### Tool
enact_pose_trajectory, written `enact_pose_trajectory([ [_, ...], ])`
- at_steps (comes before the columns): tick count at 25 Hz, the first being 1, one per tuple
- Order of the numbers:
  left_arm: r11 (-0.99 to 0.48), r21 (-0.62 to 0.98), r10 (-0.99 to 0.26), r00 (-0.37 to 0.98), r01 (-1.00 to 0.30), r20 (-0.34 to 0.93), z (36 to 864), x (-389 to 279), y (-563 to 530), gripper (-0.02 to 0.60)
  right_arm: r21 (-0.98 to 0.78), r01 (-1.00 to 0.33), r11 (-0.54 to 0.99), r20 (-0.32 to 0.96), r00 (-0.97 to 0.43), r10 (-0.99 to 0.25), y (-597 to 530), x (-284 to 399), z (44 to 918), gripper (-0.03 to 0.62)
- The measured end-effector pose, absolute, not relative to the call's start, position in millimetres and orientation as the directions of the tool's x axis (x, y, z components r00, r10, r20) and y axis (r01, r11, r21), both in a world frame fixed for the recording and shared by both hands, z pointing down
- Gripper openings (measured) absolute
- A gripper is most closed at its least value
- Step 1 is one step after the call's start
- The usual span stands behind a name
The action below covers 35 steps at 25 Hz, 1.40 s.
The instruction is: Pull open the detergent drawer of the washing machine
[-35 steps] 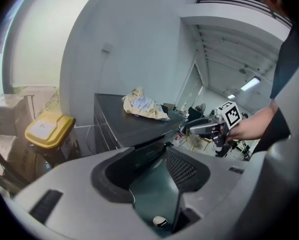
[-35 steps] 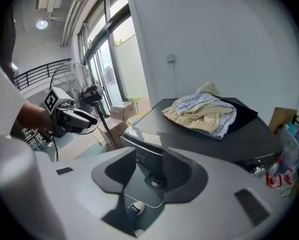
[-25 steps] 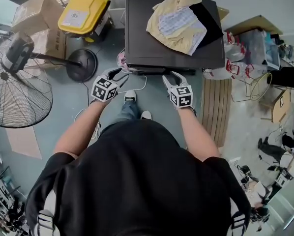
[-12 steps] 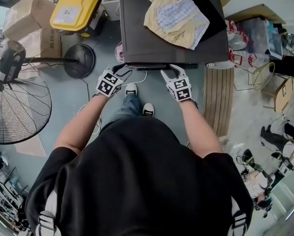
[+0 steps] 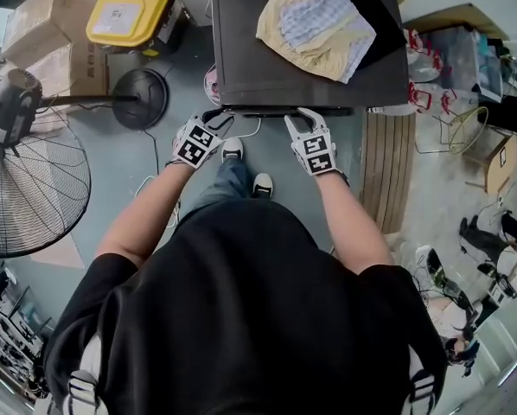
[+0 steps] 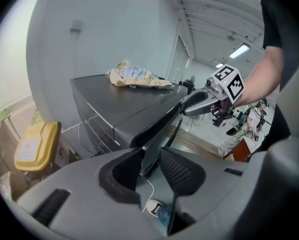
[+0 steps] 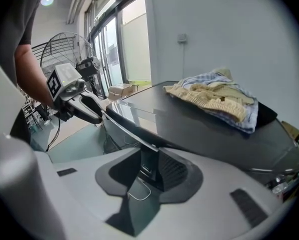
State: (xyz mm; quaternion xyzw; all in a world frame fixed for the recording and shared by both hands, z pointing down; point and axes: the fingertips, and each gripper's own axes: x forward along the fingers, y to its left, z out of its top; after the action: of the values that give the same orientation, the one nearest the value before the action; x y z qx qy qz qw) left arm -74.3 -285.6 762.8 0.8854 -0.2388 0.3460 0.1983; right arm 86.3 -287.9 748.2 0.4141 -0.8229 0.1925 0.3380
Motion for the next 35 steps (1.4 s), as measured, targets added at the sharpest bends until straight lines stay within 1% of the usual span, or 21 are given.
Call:
enact_pose_trajectory([
  [5,-0.824,0.15,-0.294,0.639,-0.547,0.711,763.3,-75.3,-285.7,0.117,-0.053,-0.791,0.61,0.721,-0.453,-0.524,-284.6,86.7,750.4,0.096],
  [8,-0.843,0.133,-0.291,0.649,-0.522,0.702,758.8,-72.2,-286.5,0.1,-0.069,-0.776,0.627,0.733,-0.466,-0.496,-276.9,87.4,753.2,0.089],
  [11,-0.858,0.132,-0.27,0.653,-0.497,0.707,756.9,-69.8,-280.5,0.098,-0.069,-0.783,0.618,0.724,-0.465,-0.51,-273.9,87.3,748.4,0.089],
  [25,-0.812,0.194,-0.268,0.647,-0.55,0.713,759.1,-66.8,-241.2,0.098,-0.139,-0.806,0.575,0.714,-0.484,-0.506,-238.6,92.2,748.8,0.091],
  [35,-0.768,0.264,-0.252,0.654,-0.584,0.713,755.4,-62.6,-205.9,0.104,-0.177,-0.8,0.573,0.722,-0.501,-0.477,-199.3,97.6,752.8,0.091],
])
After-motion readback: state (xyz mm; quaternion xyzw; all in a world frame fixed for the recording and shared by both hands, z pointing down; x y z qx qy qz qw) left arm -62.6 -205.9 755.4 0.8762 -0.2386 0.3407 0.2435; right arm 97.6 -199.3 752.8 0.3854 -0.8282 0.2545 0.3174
